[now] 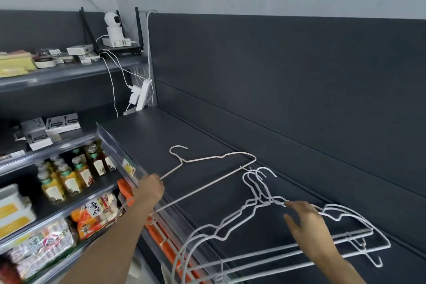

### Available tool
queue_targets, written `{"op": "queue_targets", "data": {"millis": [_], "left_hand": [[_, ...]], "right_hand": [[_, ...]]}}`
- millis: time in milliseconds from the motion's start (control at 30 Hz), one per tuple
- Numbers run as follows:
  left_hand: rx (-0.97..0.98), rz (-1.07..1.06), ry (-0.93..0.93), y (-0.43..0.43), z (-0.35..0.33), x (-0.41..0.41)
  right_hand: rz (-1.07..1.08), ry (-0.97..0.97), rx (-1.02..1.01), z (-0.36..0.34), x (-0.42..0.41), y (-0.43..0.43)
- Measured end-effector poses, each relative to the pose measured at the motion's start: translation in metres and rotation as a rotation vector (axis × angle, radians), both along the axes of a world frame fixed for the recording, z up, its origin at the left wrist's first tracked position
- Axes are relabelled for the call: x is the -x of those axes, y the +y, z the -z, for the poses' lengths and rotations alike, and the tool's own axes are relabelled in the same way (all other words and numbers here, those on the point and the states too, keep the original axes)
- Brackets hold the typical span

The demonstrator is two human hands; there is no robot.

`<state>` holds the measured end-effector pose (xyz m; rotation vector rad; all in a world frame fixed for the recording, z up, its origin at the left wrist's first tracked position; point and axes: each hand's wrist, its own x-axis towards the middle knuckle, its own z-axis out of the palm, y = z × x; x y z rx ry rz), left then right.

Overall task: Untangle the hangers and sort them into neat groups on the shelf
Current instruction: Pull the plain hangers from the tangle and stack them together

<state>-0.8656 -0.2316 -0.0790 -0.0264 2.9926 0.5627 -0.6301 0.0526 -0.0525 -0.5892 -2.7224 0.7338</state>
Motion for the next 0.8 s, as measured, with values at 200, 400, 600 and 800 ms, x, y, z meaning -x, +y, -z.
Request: {"op": "queue_targets", "data": {"millis": [200,400,600,800], "left_hand": [[0.001,0.277,0.274,0.045,-0.021,-0.030],[-0.152,0.599,0.290,0.112,-0.037,-0.101],[-0.077,0.845,0.290,0.164,-0.045,-0.181],[-0.076,1.005,0.271,0.214,-0.049,-0.264]], "right_hand": [[0.044,-0.026,-0.030,0.000,-0.012,0.004],[0.140,0.002,-0.006,-0.002,-0.048,0.019],[0.230,-0.004,-0.081,-0.011,-0.116,0.033],[0.342,-0.041,-0.141,-0.016,-0.210,0.053]]}}
